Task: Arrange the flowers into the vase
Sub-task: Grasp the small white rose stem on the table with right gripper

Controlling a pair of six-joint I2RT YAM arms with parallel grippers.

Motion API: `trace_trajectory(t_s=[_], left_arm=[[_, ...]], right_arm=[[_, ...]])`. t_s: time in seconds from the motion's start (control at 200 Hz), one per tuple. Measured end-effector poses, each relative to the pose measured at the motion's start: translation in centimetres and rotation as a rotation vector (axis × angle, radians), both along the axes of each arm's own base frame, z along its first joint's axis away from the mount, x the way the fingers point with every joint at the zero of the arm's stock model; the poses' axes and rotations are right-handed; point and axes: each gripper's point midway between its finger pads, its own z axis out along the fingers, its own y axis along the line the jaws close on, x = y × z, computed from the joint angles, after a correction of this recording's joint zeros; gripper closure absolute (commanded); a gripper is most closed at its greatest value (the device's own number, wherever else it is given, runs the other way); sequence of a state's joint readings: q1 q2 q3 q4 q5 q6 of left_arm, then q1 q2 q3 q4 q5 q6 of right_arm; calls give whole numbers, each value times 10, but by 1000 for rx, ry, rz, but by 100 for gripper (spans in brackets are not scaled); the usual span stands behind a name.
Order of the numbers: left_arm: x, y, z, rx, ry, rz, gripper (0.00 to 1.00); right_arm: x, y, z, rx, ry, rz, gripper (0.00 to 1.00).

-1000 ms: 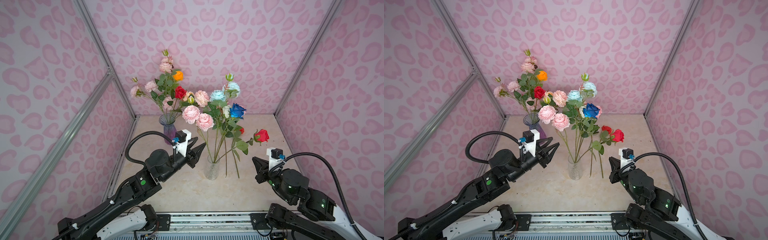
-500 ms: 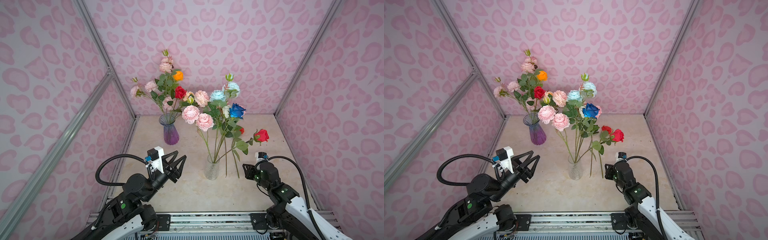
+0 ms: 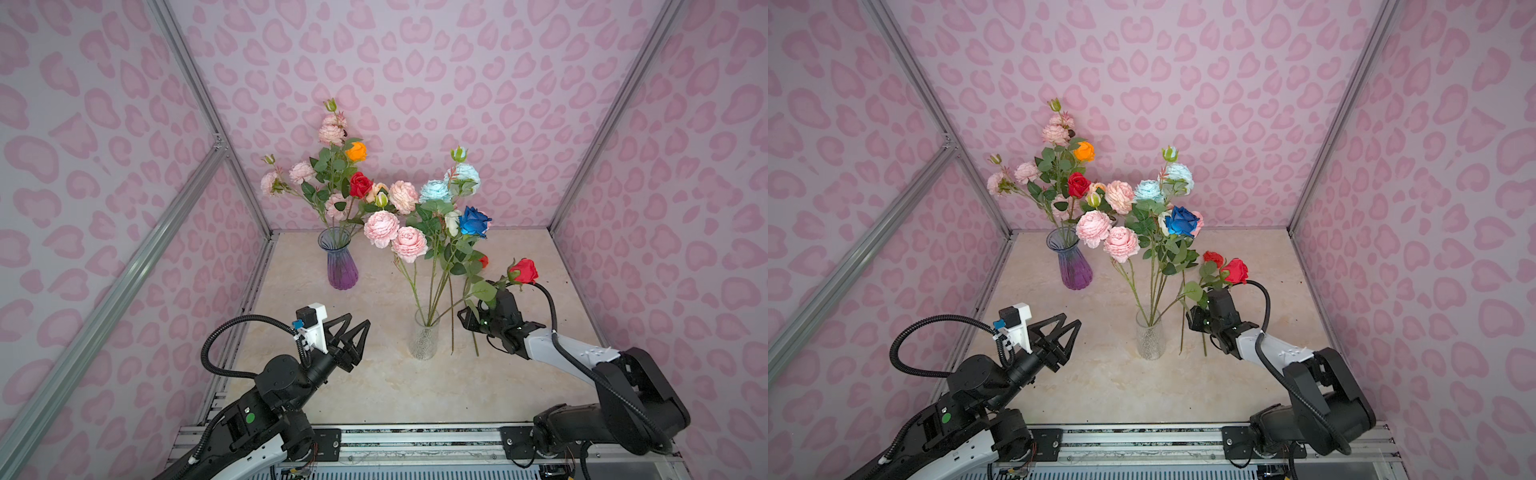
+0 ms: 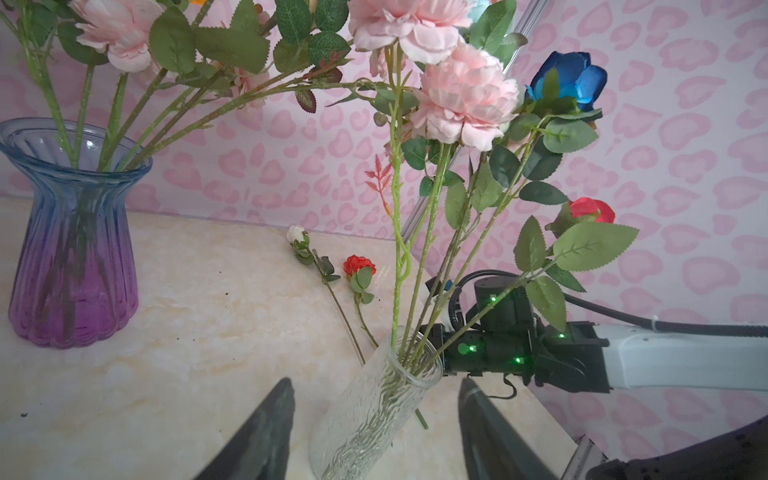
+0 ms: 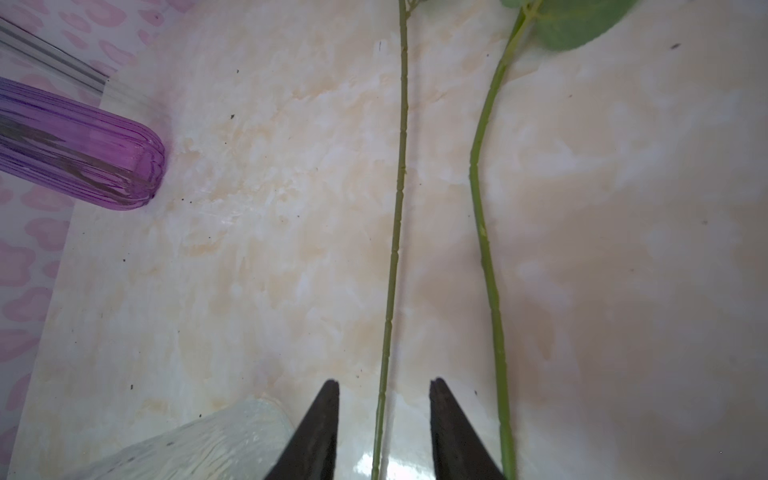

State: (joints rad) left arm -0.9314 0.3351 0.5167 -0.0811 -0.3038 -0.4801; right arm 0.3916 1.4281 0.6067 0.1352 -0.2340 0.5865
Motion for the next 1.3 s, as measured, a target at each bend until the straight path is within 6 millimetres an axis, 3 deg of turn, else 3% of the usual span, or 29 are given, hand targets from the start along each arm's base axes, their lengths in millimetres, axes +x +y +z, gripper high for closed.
trace_trajectory(t_s=[0.335,0.445,0.645,0.94,1.135,1.3], left_arm=[[0,5,0,-13,0,17,34],[0,5,-1,-12,1,18,34],[1,5,-2,-6,1,21,34],[2,7,-3,0,5,34,34],[2,8,-6,9,11,36,34],[1,8,-4,6,9,37,34]], right_arm=[[45,12,-26,-95,34,27,63],[62,14,-26,-126,30,19,65],[73,10,-40,-190,72,-3,70],[82,8,-48,-253,105,-13,95],[79,6,-44,-255,105,-15,100],[71,5,-10,-173,50,-33,100]])
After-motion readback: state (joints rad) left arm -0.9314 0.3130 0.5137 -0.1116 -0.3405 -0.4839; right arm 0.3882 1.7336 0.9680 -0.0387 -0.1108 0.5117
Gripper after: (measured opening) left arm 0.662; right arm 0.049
